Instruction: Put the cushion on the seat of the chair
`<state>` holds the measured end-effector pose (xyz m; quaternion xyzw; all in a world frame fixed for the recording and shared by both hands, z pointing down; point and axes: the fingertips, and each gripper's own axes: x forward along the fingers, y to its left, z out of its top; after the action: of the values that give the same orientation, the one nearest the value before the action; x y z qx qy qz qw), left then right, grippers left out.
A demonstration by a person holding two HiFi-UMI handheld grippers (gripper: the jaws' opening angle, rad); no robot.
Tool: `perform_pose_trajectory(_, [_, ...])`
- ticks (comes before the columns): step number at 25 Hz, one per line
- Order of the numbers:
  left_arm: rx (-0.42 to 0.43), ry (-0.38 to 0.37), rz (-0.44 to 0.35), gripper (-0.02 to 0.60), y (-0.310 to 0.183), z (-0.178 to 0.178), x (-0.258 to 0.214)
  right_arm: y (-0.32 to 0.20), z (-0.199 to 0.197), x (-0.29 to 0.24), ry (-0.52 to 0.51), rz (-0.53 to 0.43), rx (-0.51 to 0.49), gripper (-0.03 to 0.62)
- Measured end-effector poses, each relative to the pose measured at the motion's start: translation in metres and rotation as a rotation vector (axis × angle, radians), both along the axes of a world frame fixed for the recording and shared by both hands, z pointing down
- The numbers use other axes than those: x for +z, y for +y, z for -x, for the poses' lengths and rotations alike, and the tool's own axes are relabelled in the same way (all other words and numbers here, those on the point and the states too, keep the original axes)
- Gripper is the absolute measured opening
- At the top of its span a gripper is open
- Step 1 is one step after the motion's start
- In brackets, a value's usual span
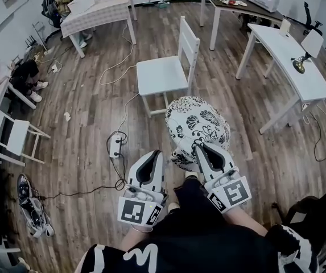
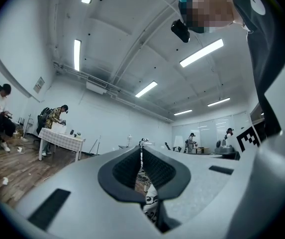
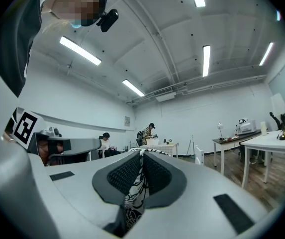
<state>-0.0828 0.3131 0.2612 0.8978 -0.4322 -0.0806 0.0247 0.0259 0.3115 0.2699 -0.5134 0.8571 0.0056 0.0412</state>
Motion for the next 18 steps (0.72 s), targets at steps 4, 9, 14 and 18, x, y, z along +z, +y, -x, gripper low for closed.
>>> perform_pose_trajectory(4, [-0.029, -0.017, 0.01, 0.014, -0.026, 0.0, 0.004, -0.031, -0.002, 0.006, -0.026, 0.018, -0.03, 0.032])
perform_pose_trajectory(9, [-0.049, -0.034, -0.004, 0.014, -0.07, -0.019, 0.006, -0.082, -0.012, 0.005, -0.042, 0.025, -0.092, 0.032])
perform_pose_trajectory(14, [-0.071, -0.018, -0.022, 0.014, -0.124, -0.035, -0.001, -0.141, -0.026, -0.006, -0.036, 0.005, -0.124, 0.032])
perform_pose_trajectory(18, [-0.084, -0.012, -0.031, 0.014, -0.155, -0.047, -0.006, -0.176, -0.035, -0.011, -0.028, 0.0, -0.142, 0.032])
